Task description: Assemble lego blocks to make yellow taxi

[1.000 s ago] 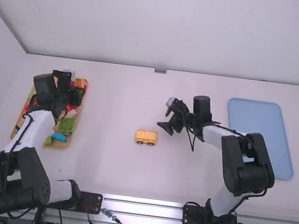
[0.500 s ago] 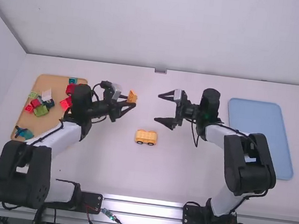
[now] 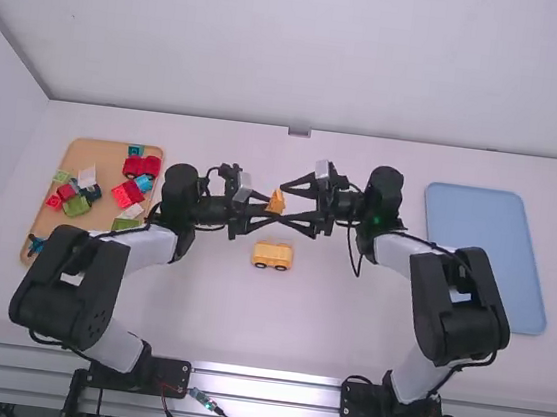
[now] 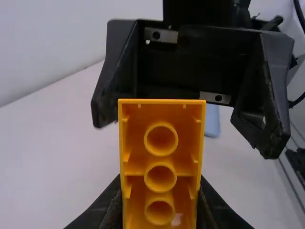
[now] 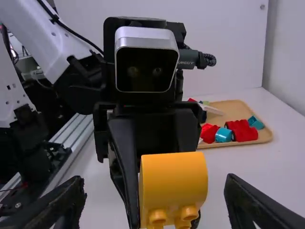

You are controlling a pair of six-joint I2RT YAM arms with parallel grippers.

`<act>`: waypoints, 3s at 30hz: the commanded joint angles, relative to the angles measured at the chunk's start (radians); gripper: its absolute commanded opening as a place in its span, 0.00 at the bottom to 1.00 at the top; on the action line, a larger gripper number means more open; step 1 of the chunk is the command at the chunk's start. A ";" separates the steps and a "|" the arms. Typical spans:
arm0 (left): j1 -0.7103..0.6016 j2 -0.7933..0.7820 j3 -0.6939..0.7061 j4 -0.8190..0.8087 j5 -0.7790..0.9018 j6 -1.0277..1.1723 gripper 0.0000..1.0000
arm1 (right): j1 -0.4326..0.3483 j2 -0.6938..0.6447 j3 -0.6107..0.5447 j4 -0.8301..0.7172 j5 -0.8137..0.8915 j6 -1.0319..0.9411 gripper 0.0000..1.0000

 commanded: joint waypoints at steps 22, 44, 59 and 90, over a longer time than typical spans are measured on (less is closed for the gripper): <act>-0.011 0.014 0.025 0.060 0.037 -0.004 0.02 | 0.018 -0.017 0.021 0.005 -0.020 0.060 0.38; -0.011 0.014 0.025 0.063 0.037 -0.005 0.99 | 0.027 -0.017 0.021 0.006 -0.020 0.057 0.14; 0.154 0.012 0.026 0.118 0.266 -0.142 0.99 | -0.098 -0.017 0.021 -0.198 0.133 -0.042 0.00; 0.295 0.012 0.054 -0.032 0.187 0.038 0.99 | 0.080 0.105 0.529 -1.926 1.340 -0.985 0.00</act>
